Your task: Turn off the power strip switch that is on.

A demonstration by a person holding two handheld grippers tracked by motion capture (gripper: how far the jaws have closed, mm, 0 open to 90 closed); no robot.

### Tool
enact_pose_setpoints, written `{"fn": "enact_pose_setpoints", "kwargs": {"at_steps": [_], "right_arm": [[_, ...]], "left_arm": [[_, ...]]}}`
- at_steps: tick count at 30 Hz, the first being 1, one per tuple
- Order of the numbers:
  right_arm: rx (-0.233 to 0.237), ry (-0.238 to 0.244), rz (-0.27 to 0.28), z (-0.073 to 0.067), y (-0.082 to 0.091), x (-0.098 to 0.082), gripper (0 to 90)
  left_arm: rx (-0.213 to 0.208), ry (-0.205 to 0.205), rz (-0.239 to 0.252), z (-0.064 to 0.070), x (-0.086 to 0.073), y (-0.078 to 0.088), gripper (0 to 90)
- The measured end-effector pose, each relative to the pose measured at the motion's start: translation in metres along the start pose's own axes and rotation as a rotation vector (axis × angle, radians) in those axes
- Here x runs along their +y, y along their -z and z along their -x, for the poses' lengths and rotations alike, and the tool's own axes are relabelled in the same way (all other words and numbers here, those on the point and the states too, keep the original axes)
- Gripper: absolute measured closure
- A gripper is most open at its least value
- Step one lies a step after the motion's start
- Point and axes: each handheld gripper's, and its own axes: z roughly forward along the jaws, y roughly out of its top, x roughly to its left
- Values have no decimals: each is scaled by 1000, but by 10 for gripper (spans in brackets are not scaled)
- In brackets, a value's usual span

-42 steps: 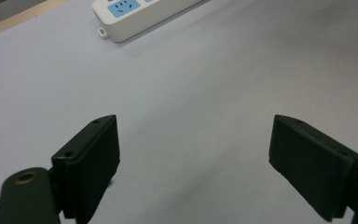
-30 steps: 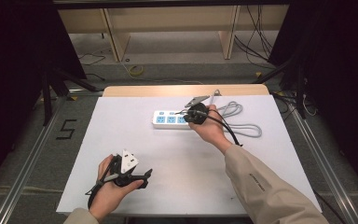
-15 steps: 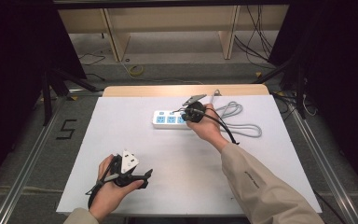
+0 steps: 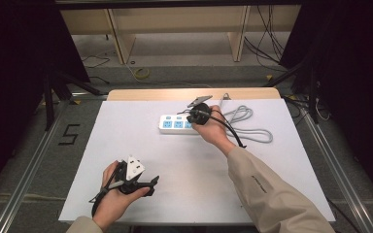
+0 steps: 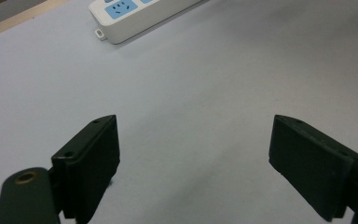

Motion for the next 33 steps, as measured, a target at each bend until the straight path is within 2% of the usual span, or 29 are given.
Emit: {"fn": "enact_pose_setpoints", "kwargs": {"at_steps": [5,19,33], "right_arm": [[4,-13,-3,1,-3,0,900],[12,5,-6,-6,-13,5,900],[13,-2,1,-6,-20,12,900]], "left_arm": [[0,1,0,0,0,0,158],[-1,0,0,0,0,0,158],[-2,-3,0,0,0,0,159]]}}
